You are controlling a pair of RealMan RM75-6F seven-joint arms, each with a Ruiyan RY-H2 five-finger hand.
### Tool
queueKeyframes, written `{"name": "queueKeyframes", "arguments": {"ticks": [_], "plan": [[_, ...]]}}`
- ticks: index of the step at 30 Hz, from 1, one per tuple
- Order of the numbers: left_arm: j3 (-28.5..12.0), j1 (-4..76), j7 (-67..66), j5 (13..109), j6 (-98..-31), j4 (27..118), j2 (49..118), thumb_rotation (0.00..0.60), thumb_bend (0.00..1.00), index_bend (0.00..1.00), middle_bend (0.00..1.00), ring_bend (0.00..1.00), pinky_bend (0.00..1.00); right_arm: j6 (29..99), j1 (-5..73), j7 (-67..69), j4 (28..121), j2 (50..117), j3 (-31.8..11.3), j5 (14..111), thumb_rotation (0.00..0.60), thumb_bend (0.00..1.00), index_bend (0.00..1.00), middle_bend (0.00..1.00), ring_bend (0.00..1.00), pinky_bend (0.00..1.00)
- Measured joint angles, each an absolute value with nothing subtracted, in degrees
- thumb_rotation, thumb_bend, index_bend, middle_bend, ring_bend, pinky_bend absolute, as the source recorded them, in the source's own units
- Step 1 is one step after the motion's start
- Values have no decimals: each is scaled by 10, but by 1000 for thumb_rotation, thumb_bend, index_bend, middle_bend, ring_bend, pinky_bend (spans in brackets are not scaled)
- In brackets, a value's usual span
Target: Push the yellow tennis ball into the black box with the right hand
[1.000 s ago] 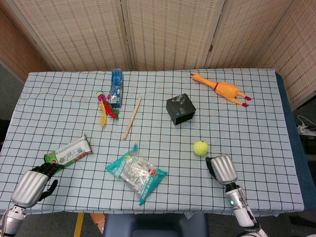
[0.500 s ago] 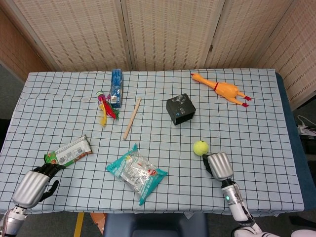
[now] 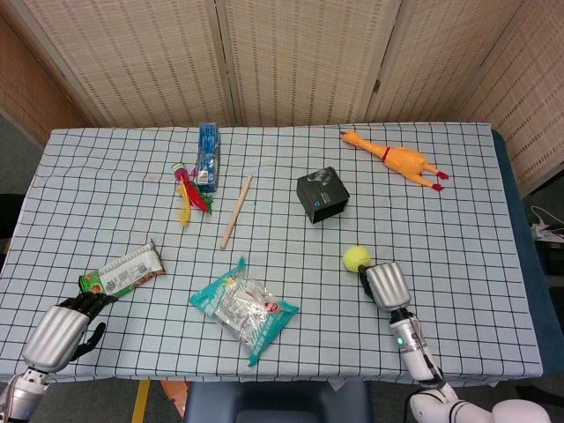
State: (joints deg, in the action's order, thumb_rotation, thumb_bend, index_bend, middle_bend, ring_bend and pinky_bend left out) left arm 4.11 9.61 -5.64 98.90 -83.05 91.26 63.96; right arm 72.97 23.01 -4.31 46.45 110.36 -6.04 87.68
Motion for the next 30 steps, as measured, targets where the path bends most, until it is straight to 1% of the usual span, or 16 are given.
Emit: {"name": "queueKeyframes", "arguments": {"ticks": [12,20,25,30], "plan": [[43,99,-56,994,-827,912,640,600,500,279,313,289,514,712,266,-6,372,1137,-77,863,600,962,924,805,791,838],[44,101,-55,996,-826,911,641,600,500,279,314,289,514,687,293,18,312,1159,-89,849,600,962,924,805,788,838],[44,102,-54,994,-825,911,641,600,500,279,313,289,515,697,295,36,307,1165,-85,851,600,963,924,805,788,838],[44,101,-54,997,-827,911,641,600,499,279,313,289,515,707,288,34,335,1159,-72,859,600,962,925,805,788,838]]}}
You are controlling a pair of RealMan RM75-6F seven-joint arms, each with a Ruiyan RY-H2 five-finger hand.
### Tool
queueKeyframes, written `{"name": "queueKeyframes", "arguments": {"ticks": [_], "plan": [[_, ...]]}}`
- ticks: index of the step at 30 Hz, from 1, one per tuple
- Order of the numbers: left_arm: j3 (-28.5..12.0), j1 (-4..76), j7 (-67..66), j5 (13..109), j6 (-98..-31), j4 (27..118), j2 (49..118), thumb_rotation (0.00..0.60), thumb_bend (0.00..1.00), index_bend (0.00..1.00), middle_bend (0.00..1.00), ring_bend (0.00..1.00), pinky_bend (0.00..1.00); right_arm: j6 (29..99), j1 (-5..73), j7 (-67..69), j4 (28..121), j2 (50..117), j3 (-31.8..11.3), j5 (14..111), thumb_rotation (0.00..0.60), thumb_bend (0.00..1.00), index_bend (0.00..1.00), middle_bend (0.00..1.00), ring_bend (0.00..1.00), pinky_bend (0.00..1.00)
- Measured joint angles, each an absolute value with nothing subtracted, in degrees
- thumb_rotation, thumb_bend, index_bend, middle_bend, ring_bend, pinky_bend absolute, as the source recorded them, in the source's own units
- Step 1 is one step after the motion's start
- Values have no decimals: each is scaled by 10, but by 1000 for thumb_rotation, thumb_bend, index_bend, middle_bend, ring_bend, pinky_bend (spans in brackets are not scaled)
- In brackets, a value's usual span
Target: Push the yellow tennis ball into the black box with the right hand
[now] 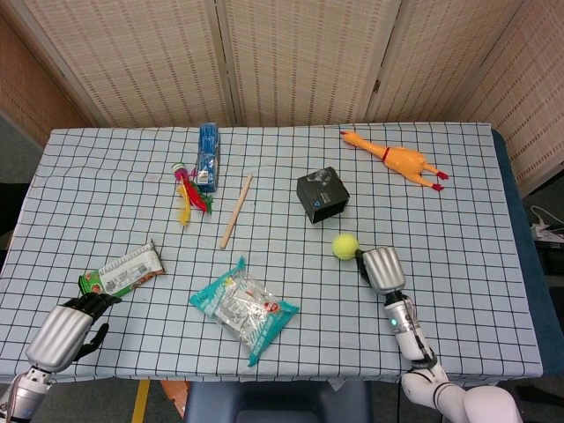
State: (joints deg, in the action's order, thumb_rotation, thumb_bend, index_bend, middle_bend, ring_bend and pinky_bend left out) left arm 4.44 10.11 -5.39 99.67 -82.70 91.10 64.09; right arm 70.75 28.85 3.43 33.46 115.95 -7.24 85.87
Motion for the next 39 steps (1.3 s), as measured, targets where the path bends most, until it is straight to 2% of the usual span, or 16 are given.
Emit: {"name": "queueKeyframes", "arguments": {"ticks": [9,13,19,29,39], "plan": [[47,100,-60,1002,-829,913,642,600,500,279,313,289,514,722,272,-5,435,1126,-50,870,600,962,924,805,788,837],[48,99,-62,1001,-829,913,642,600,501,279,313,288,514,711,278,-18,447,1124,-52,868,600,962,925,805,788,838],[48,101,-63,1001,-825,913,643,600,500,279,313,289,514,694,297,-3,410,1155,-66,859,600,962,924,805,788,838],[52,100,-67,1006,-825,913,644,600,500,279,313,289,514,671,338,33,292,1221,-89,845,600,962,924,805,783,837],[52,104,-71,1001,-814,914,645,600,500,279,313,289,514,635,388,59,193,1255,-109,829,600,963,912,805,742,837]]}}
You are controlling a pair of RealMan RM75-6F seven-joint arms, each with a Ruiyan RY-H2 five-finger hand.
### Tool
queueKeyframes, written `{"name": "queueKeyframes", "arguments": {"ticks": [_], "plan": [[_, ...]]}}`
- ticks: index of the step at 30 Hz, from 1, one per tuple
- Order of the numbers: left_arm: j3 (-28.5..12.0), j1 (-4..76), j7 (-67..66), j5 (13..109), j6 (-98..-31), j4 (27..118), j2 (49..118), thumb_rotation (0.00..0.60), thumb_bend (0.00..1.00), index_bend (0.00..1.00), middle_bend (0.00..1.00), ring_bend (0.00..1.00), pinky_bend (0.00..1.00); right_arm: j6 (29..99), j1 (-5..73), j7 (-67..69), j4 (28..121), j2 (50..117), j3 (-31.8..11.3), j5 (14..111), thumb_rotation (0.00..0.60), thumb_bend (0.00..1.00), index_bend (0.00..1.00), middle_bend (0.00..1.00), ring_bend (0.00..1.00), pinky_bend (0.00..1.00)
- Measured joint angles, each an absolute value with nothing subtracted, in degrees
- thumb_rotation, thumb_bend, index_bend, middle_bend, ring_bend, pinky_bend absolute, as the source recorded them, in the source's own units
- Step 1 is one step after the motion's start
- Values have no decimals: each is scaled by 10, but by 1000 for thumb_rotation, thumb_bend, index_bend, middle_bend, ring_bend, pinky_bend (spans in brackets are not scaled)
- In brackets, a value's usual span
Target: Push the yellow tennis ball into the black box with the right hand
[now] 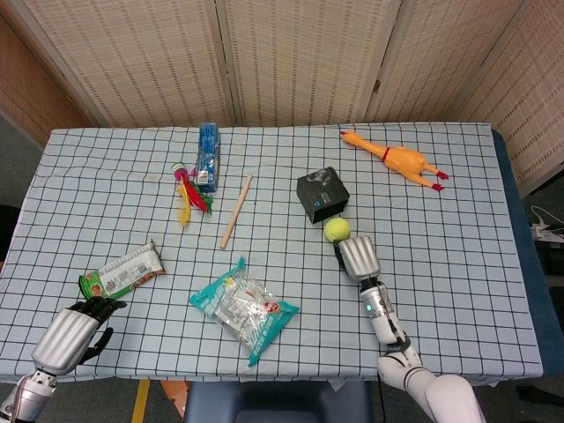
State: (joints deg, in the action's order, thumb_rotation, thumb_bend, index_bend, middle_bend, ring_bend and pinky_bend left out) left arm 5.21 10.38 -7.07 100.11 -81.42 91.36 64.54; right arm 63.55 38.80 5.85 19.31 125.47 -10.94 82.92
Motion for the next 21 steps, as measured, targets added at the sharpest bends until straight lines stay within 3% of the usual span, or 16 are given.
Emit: {"name": "queueKeyframes", "arguments": {"ticks": [4,10,12,15,17,21], "plan": [[52,104,-72,1000,-812,914,646,600,501,279,313,289,515,626,401,68,173,1261,-111,826,600,962,851,793,686,818],[53,105,-73,1000,-811,915,646,600,499,279,313,289,515,613,409,94,166,1258,-108,826,600,946,727,667,575,743],[54,105,-74,1000,-811,915,646,600,499,279,313,289,514,612,411,101,166,1255,-107,826,600,870,698,642,555,729],[54,105,-74,999,-810,915,646,600,500,280,313,289,514,615,413,114,167,1249,-104,828,600,638,637,618,535,711],[54,106,-74,999,-809,915,646,600,500,279,313,289,514,620,415,122,168,1245,-102,830,600,533,627,615,533,709],[54,106,-76,998,-806,915,647,600,500,279,313,289,515,625,418,130,169,1238,-100,831,600,377,599,597,522,700]]}}
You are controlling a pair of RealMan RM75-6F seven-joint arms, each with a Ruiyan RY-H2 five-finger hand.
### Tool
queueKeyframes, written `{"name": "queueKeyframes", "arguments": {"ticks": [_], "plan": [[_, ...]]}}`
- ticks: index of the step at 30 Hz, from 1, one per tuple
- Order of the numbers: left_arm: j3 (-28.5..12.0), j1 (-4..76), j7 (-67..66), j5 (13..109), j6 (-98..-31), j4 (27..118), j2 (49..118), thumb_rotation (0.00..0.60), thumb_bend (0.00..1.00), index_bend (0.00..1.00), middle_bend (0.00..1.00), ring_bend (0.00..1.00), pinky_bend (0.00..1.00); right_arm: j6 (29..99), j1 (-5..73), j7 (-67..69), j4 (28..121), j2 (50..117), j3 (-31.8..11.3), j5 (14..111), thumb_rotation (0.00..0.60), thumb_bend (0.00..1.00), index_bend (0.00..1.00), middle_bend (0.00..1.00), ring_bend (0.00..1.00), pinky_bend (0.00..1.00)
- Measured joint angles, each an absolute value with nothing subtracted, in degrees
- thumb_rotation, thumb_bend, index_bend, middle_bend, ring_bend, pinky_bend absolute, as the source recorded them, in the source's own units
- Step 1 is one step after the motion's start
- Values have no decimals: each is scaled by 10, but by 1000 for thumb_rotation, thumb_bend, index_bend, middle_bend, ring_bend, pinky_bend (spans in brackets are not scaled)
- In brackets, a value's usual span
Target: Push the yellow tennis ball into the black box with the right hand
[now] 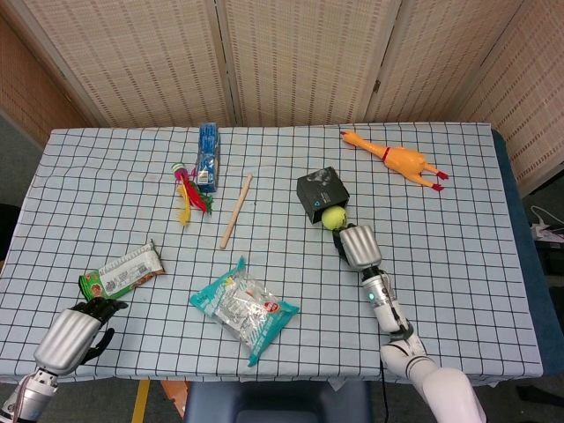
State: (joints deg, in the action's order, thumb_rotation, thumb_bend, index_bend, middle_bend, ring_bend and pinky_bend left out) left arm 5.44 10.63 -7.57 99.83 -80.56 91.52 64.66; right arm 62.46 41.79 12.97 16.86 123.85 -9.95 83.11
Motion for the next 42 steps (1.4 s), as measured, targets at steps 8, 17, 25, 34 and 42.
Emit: {"name": "queueKeyframes", "arguments": {"ticks": [8,17,25,34,42], "plan": [[54,108,-76,995,-803,915,647,600,500,279,313,289,515,613,421,136,171,1230,-99,827,600,212,499,506,443,646],[54,108,-76,995,-802,915,647,600,500,279,313,289,515,600,425,145,182,1224,-97,826,600,149,327,355,272,505],[55,108,-77,995,-802,915,647,600,500,280,313,289,515,608,427,161,192,1219,-90,832,600,147,182,164,89,338],[54,108,-73,993,-802,915,646,600,499,279,313,289,515,583,428,166,207,1207,-85,830,600,133,0,97,30,264],[54,109,-69,993,-803,915,646,600,500,279,313,289,515,586,429,174,219,1198,-81,834,600,116,0,18,0,146]]}}
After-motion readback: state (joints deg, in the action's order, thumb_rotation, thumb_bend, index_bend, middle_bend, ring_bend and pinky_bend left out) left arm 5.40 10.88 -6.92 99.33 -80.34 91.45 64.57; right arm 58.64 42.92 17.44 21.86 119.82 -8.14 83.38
